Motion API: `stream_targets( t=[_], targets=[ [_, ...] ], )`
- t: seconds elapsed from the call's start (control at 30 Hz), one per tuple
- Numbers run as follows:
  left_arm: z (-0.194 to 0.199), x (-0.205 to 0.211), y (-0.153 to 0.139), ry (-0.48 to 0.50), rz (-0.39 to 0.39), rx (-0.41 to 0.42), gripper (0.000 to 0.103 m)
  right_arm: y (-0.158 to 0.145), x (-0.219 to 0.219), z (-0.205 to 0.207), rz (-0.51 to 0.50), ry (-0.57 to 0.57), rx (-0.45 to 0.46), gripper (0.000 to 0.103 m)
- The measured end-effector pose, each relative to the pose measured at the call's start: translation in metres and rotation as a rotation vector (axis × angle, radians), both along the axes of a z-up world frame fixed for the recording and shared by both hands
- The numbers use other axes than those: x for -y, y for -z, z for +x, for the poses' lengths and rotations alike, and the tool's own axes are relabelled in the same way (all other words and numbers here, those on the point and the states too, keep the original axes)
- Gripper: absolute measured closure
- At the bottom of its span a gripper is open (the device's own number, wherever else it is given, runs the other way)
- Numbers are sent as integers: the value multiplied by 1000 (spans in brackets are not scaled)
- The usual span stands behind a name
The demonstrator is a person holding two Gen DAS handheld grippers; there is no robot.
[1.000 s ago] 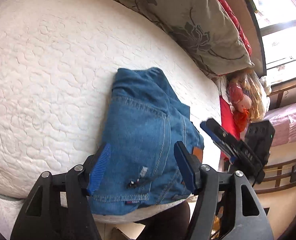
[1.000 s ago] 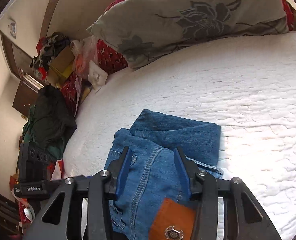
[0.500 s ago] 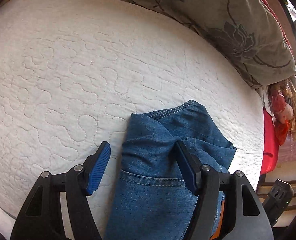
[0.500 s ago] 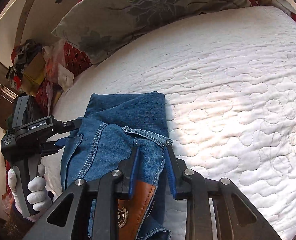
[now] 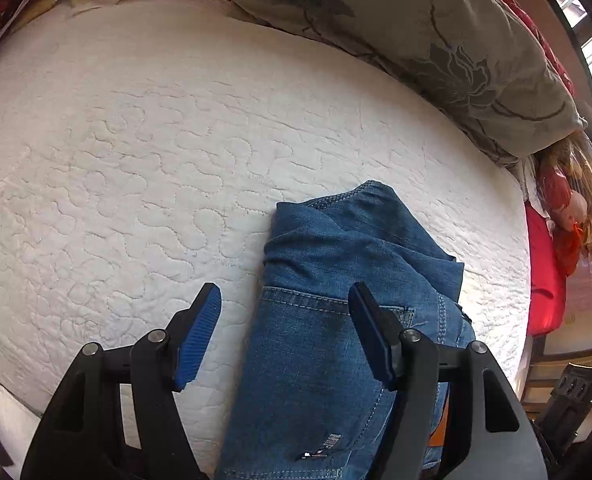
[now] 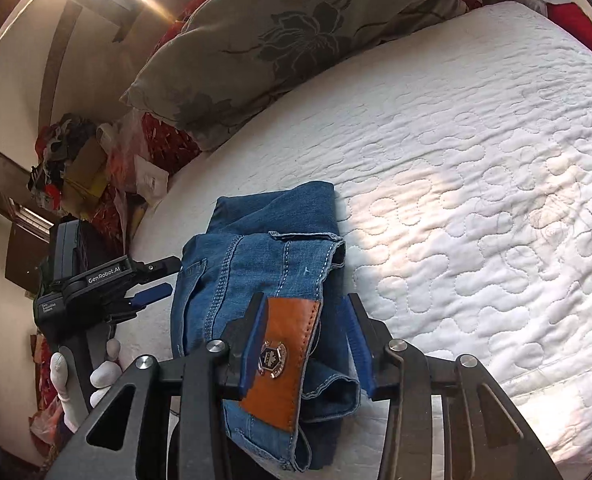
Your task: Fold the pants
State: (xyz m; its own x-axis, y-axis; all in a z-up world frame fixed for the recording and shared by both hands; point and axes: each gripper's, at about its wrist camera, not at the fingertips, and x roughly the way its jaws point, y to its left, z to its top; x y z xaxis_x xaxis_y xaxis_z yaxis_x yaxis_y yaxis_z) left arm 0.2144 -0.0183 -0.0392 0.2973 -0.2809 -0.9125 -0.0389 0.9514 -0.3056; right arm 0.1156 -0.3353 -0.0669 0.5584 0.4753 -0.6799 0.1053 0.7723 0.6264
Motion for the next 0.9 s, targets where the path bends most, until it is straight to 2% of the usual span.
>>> stream_targets(
  t=[0.1, 0.23, 0.27, 0.33, 0.4, 0.43, 0.5, 0.57, 0.63, 0.7, 0.73, 0.77, 0.83, 0.9],
  targets=[
    [-15, -20, 4, 3, -32, -30, 37, 8, 1, -17, 52, -2, -24, 54],
    [-44, -41, 20, -1, -130, -114, 37, 27, -12, -38, 135, -41, -63, 51],
    [-52, -43, 26, -2, -150, -134, 37, 31, -18, -40, 135, -55, -69, 47],
    [-66, -43, 37, -3, -187, -177, 37, 35, -30, -41, 106, -76, -78, 45],
    [-82, -38, 46, 10, -231, -223, 37, 34, -42, -40, 70, -114, -92, 55],
    [-92, -36, 47, 24, -244, -235, 37, 29, -47, -42, 74, -147, -73, 81],
    [-109, -28, 46, 53, -215, -222, 37, 16, -53, -48, 92, -185, -24, 85],
    [-117, -17, 48, 96, -120, -191, 37, 9, -53, -54, 86, -185, 14, 86],
    [-120, -12, 58, 117, -71, -201, 37, 27, -51, -54, 90, -164, -40, 88],
    [-120, -14, 63, 110, -90, -223, 37, 50, -49, -54, 68, -151, -107, 88],
    [-120, -14, 62, 111, -96, -229, 37, 58, -47, -54, 92, -139, -128, 86],
    [-120, -15, 59, 116, -99, -230, 37, 59, -44, -56, 128, -123, -130, 80],
    [-121, -18, 53, 123, -95, -217, 37, 51, -38, -60, 191, -105, -105, 79],
    [-122, -21, 48, 120, -97, -208, 37, 38, -29, -64, 185, -89, -69, 73]
  ],
)
